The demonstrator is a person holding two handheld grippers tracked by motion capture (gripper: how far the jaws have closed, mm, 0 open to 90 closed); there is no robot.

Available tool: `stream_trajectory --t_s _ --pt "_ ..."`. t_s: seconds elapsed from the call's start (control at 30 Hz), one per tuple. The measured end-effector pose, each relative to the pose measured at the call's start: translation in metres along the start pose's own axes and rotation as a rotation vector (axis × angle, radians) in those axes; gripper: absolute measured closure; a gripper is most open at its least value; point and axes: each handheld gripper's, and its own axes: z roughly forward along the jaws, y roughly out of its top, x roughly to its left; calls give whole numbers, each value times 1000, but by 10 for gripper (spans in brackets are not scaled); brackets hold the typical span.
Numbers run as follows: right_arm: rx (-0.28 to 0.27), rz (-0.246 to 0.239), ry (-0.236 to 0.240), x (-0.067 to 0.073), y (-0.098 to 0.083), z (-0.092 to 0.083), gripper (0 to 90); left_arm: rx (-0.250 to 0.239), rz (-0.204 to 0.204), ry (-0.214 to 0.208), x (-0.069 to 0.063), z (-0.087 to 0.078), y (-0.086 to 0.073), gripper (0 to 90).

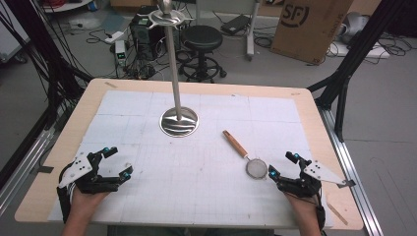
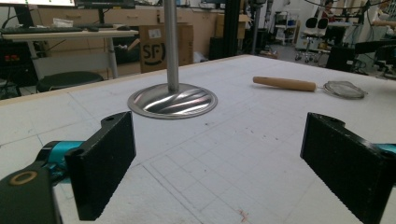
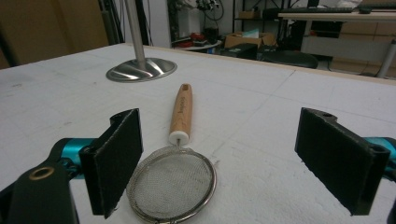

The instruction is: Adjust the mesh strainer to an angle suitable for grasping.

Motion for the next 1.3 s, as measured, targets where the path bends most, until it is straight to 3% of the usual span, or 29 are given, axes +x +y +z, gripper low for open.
stream_trajectory --t_s 0.2,0.47,0.83,1.1,1.3 --pt "1 5 -2 1 0 0 140 1 -15 8 1 0 0 108" --pt "13 -4 -8 1 0 1 140 7 3 7 0 1 0 110" --pt "24 26 -11 0 1 2 141 13 4 6 0 1 0 110" --pt "79 22 -25 -2 8 10 141 13 3 0 0 1 0 110" --pt "103 46 -15 0 18 18 141 13 6 -2 0 2 0 110"
